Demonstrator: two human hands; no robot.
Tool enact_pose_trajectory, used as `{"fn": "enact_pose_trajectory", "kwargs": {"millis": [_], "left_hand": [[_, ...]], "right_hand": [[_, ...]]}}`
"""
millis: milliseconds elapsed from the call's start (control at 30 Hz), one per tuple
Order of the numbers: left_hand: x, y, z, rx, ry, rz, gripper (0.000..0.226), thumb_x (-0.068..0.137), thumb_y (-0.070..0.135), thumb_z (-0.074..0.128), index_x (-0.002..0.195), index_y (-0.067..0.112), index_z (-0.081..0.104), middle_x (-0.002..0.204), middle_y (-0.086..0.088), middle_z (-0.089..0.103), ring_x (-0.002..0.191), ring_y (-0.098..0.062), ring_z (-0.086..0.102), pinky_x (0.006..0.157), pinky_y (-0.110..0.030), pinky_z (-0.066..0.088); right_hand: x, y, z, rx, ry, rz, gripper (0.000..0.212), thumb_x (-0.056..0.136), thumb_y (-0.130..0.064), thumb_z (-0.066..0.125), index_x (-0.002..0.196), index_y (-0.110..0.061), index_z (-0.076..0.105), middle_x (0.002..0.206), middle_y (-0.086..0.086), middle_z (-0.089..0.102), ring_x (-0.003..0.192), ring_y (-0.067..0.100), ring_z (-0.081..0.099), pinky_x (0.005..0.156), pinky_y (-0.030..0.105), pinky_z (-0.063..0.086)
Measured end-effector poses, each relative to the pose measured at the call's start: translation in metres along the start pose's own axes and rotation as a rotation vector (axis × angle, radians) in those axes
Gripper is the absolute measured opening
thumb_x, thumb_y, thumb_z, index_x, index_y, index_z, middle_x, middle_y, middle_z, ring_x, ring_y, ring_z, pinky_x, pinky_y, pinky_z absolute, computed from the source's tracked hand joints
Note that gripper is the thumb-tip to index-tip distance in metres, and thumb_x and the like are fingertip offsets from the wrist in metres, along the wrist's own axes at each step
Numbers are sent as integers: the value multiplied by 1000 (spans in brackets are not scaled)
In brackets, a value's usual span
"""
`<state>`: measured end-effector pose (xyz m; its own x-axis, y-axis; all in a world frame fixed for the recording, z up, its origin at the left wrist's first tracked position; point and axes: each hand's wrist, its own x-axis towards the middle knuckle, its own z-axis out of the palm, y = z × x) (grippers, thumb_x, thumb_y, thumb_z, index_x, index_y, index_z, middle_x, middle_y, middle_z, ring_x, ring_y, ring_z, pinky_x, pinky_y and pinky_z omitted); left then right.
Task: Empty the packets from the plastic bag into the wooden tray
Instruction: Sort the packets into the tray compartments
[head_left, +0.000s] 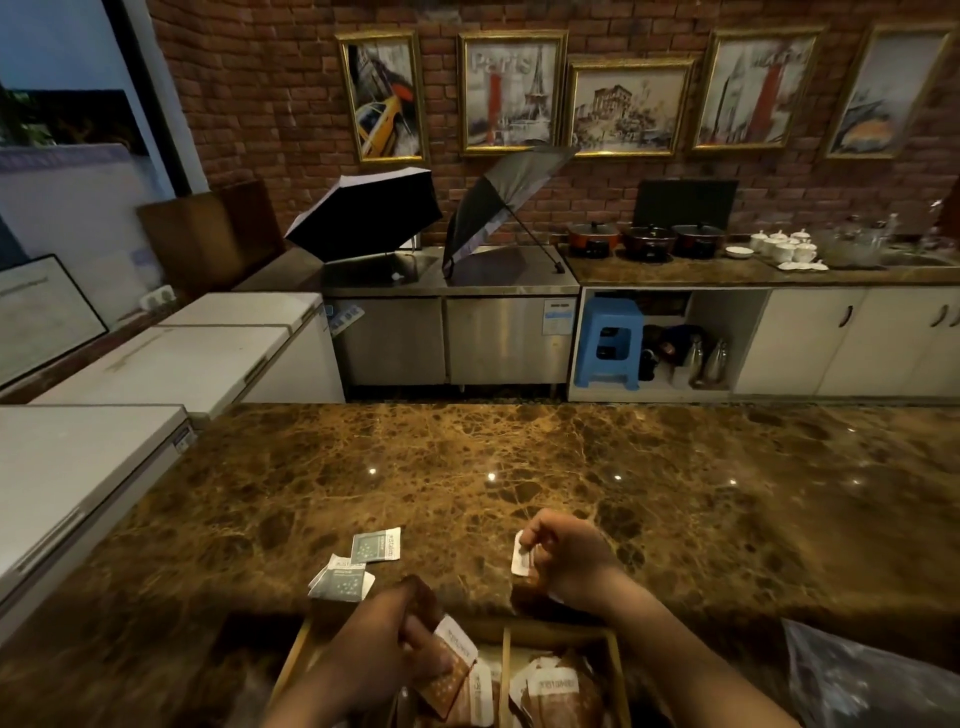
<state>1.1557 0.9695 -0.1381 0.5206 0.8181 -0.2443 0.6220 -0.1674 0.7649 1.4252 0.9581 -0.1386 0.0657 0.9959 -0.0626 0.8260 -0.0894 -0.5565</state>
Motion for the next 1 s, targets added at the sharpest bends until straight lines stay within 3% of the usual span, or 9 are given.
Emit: {"fn": "enact_pose_trajectory", "kwargs": {"millis": [67,167,333,467,567,733,900,1000], "left_hand": [[-3,-1,4,5,-20,0,32,71,13,84,94,21,64,83,-10,77,75,-12,74,71,-30,60],[-7,-1,10,82,12,45,26,69,16,82,88,23,67,77,-1,77,74,-12,74,75,-36,61],[-19,12,22,276,84,60,26,68,35,79,88,36,62,87,19,67,78,0,63,67,-13,48],[-27,12,26,412,106,134,25,72,50,73,88,50,54,106,24,55,102,-2,52,88,-25,46],[-32,13,24,455,91,199,12,81,50,63,83,54,52,109,22,56,108,-3,50,92,-24,42],[-40,14,23,512,-10,269,21,88,40,55,76,57,56,110,21,59,112,-4,53,100,-31,46],[-42,6,21,508,-18,324,24,89,32,50,103,45,65,118,18,59,117,-8,52,103,-32,44],[-40,2,14,445,31,338,22,90,32,51,96,50,61,116,19,61,114,-5,53,101,-29,44]], "right_hand": [[-17,-8,-14,88,-30,-17,23,93,-1,54,90,-21,63,90,-10,63,79,3,62,66,14,51],[-43,-19,-30,242,-155,37,24,93,-8,61,109,-25,67,108,-5,68,97,10,68,78,23,59],[-80,-29,-20,124,-310,74,21,89,-10,63,105,-22,69,110,-3,66,101,18,66,86,35,60],[-94,-35,-8,-144,-144,47,25,89,-23,69,112,-31,65,117,-7,65,108,14,60,94,33,54],[-102,-41,-8,-211,-56,-45,24,93,-29,65,117,-34,61,122,-10,62,114,12,53,97,30,46],[-109,-45,-1,-241,-139,-103,17,95,-25,63,111,-29,66,112,-13,57,108,11,55,93,26,48],[-109,-51,4,-301,-145,-103,21,97,-30,59,115,-27,67,124,-5,59,112,13,56,95,29,50],[-105,-58,3,-290,-72,-127,18,97,-31,56,113,-29,66,116,-8,62,104,8,57,89,26,51]]}}
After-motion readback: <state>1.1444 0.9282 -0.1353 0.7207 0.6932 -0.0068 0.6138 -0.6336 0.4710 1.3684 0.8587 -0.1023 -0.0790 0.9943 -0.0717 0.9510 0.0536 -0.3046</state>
